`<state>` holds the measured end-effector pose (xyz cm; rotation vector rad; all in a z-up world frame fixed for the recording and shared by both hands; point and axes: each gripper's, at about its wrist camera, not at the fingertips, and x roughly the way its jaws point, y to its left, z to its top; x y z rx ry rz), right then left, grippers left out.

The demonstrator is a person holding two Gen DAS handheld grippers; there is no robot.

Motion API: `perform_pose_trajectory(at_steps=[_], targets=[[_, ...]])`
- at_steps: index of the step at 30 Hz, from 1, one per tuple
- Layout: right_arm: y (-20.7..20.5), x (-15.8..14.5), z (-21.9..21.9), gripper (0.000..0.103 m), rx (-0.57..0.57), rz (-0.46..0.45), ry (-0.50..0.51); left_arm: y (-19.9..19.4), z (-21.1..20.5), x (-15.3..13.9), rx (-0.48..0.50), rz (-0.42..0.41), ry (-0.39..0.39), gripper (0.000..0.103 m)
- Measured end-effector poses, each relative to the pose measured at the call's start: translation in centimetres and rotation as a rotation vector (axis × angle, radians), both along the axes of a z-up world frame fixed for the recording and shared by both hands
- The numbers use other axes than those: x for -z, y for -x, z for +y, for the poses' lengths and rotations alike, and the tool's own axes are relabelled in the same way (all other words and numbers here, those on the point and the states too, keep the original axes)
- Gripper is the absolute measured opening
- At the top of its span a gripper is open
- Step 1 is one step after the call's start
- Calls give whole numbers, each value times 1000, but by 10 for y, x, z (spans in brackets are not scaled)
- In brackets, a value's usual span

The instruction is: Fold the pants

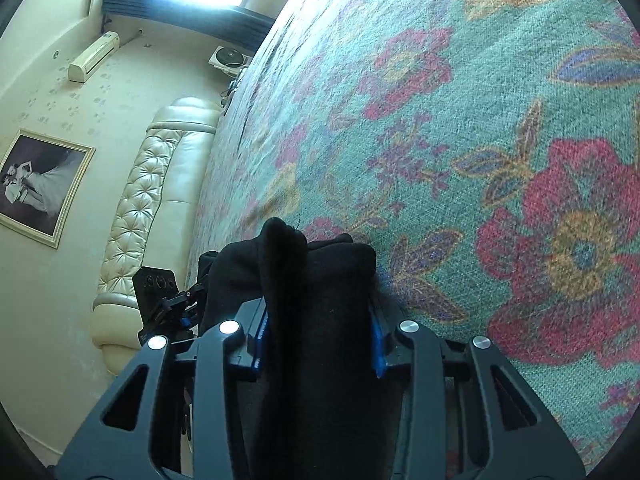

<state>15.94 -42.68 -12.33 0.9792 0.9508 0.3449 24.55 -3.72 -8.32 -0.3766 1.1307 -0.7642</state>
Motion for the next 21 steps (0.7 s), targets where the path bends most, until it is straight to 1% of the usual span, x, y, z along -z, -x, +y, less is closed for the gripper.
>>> perform_pose_trajectory(at_steps=[1,3,4,5,6,9,12,14,21], targets=[[0,0,0,37,0,-1,0,1,4,1,1,-1,9,62],[2,0,-1,37,1,-7,-2,1,8,3,-4,-1,26,47],[3,-1,-2,37,3,-12,-3,1,11,3,-4,-7,36,44],[4,-2,-1,37,6,-18,-4,2,12,2,2,-17,49,35],[4,-4,0,36,8,-26,-6,4,12,0,7,-35,50,32],[5,-10,3,34,9,-59,-18,8,11,-5,6,-78,24,28],[5,-18,7,33,5,-84,-18,8,12,-5,-20,-83,31,25],[3,-24,10,32,4,-92,-14,8,14,-7,-29,-94,20,24],[-5,-33,20,32,5,-100,-16,7,25,-15,-51,-93,32,23]])
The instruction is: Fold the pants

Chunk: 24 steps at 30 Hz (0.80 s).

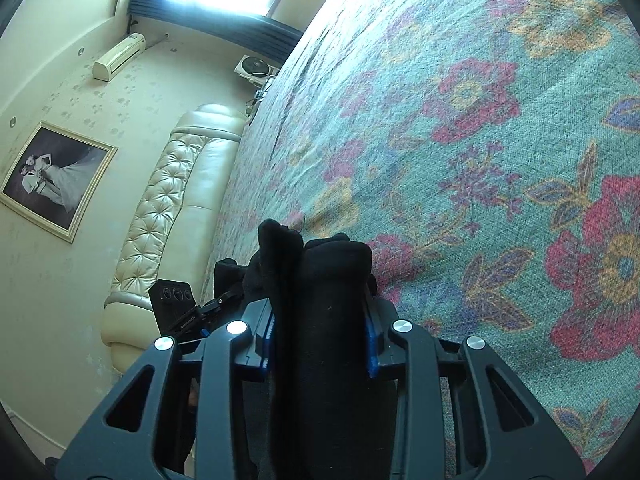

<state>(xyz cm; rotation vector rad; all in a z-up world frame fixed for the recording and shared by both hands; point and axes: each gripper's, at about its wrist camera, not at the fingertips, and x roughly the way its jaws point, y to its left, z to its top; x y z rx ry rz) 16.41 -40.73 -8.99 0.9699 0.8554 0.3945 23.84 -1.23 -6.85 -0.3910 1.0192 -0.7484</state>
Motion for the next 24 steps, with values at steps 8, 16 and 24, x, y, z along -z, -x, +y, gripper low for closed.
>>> perform_pose_trajectory(at_steps=[8,16,24], targets=[[-21,2,19,32,-16,2,-27,-12,18,-5,-42,-5,-12,22],[-58,13,49,32,-41,9,-77,-34,51,-12,-96,-5,-44,22],[-84,27,68,32,-48,32,-106,-52,68,-1,-124,20,-51,22]])
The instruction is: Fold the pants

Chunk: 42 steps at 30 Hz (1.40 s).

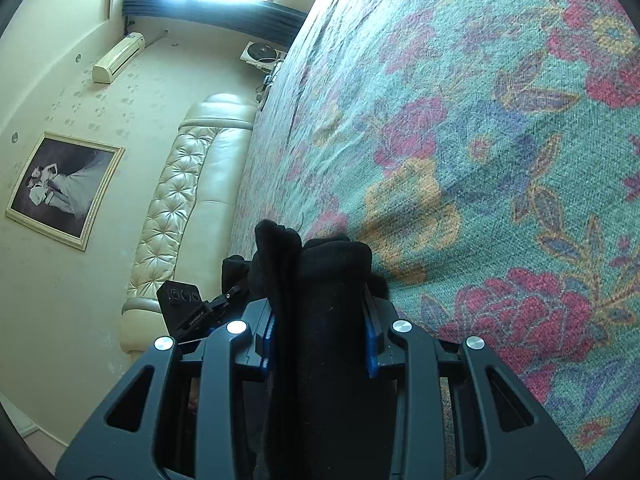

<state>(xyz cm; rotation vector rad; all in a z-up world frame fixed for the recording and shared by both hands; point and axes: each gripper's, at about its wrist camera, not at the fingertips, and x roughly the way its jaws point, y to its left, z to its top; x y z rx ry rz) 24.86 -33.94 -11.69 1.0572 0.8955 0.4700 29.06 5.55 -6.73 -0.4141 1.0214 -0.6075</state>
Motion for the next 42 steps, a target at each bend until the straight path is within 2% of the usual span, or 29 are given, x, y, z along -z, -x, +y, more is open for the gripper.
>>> perform_pose_trajectory(at_steps=[4,6,7,12,16,19,22,25,26,27,28,31,33,34,36,39,42], targets=[[-1,7,-1,36,2,17,-8,-2,1,8,18,20,20,29],[1,10,-2,45,4,43,0,0,5,8,26,23,31,37],[4,10,-3,46,5,47,9,3,8,7,29,23,30,37],[28,-1,-7,71,-3,46,44,31,32,1,15,23,71,37],[58,-4,-10,75,-20,72,78,67,56,7,-11,61,121,38],[78,-4,-5,75,-36,106,74,94,69,10,-27,81,156,38],[91,-5,5,81,-51,124,53,115,78,17,-58,121,207,39],[95,-8,22,86,-82,142,78,131,75,13,-45,110,206,39],[96,-10,27,87,-84,142,97,134,72,11,-32,98,189,46],[96,-12,31,87,-83,145,109,136,68,10,-21,93,176,59],[96,-13,35,87,-88,149,119,137,64,12,-5,99,176,63],[99,-16,44,86,-118,147,163,140,58,20,-2,111,185,64],[102,-15,45,71,-115,158,188,139,58,21,-9,111,208,65],[103,-14,45,67,-117,163,197,139,58,22,-15,115,217,65],[107,-11,40,54,-111,167,192,141,57,22,-8,126,241,70],[110,-6,34,49,-109,167,164,142,48,15,25,136,234,78],[111,-4,31,45,-105,162,162,145,44,16,48,150,219,79]])
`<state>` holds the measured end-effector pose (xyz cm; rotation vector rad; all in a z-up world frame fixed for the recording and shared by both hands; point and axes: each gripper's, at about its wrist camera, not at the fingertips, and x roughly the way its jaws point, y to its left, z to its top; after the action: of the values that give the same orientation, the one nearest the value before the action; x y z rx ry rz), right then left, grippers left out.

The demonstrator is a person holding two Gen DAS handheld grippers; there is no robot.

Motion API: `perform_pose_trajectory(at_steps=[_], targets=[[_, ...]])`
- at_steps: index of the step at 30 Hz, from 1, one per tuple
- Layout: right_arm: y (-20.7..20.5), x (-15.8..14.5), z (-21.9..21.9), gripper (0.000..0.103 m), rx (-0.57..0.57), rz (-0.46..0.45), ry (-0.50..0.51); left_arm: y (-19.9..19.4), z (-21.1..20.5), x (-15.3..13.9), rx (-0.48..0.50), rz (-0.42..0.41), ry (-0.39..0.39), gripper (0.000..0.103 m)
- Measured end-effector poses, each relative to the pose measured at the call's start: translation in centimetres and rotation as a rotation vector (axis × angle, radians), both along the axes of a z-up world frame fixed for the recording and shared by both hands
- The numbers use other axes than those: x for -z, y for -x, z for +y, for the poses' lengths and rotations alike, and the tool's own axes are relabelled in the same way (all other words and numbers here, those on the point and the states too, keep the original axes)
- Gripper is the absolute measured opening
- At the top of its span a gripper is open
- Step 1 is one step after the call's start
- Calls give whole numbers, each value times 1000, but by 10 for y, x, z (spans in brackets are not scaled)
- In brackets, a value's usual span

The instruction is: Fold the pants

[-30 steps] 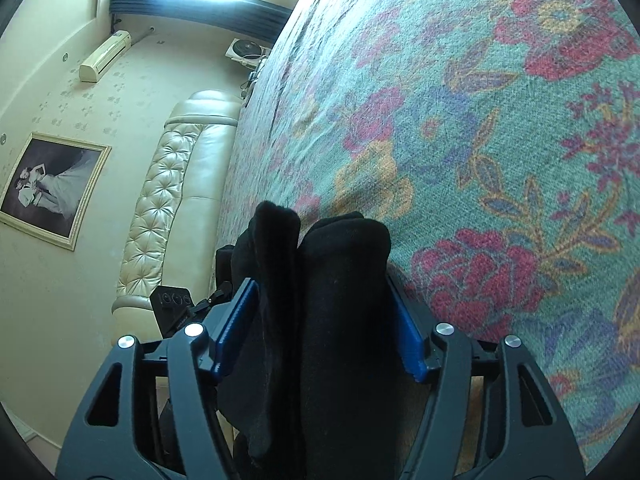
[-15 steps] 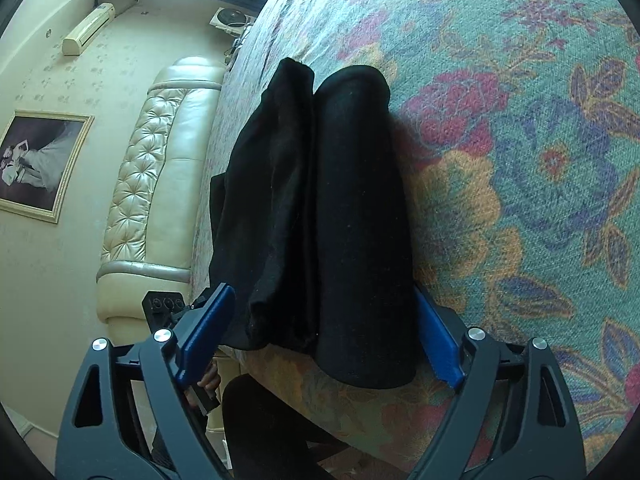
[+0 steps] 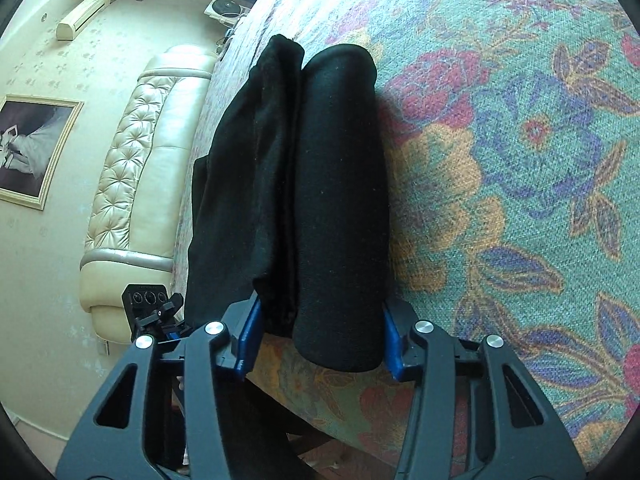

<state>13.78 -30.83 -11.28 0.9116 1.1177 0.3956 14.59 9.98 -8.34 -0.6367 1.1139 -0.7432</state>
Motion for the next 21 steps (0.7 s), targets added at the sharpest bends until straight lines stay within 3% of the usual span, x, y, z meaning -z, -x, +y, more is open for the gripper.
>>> perform_pose_trajectory(at_steps=[3,5,9,13,17,21], targets=[[3,1,-5,36,0,-11,-12,0,1,2,9,-20,-13,77],[8,2,-14,31,-1,-26,-15,-1,0,0,8,-38,-76,68],[10,-9,-14,29,-14,-48,22,-3,-6,1,13,-52,-135,63],[13,16,-22,29,3,-39,-46,-2,-9,4,39,-100,-134,65],[11,16,-26,31,6,-35,-71,-2,-9,2,34,-103,-108,69],[12,20,-33,31,11,-46,-107,3,-12,-2,41,-124,-156,74]])
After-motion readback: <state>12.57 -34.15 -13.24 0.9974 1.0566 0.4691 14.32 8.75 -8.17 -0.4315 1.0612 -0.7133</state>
